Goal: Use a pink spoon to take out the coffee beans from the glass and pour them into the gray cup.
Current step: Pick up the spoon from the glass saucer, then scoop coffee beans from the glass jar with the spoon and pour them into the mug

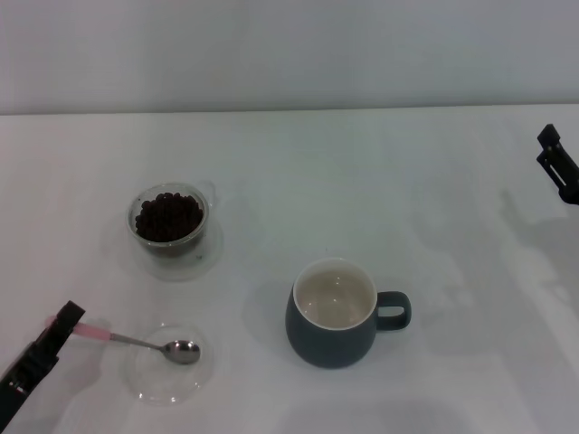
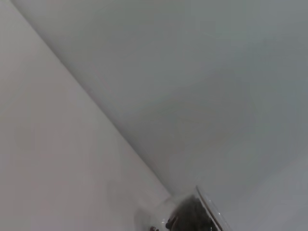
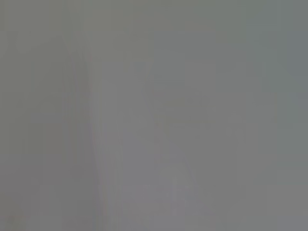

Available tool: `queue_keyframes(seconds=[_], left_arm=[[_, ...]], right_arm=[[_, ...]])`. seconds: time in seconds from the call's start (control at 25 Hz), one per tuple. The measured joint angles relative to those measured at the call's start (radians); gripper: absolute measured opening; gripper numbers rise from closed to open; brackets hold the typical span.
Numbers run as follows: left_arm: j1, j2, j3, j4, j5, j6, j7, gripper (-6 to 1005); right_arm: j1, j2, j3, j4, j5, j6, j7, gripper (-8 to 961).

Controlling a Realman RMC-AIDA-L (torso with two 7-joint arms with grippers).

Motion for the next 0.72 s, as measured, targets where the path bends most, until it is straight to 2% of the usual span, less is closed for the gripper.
queue_keyframes(seconds=[0.36,0.56,0.72], left_arm=[[-0.003,0.004,0.003,0.028,0.004,-0.060,-0.024,132],[-0.015,0.004,0.006,0.087,0.010,-0.073,-0.118,134],[-0.033,0.007,0.007,0.147,0.012,-0.136,-0.142,133]], right_arm=[[-0.001,0.001,-0.002,0.009,-0.006,0.007,0.000,870],[0.006,0.002,-0.004,0.032,-0.005,0.009,-0.009,870],[0.004,0.003,-0.010,0.034,-0.009,0.016,-0.012,870]])
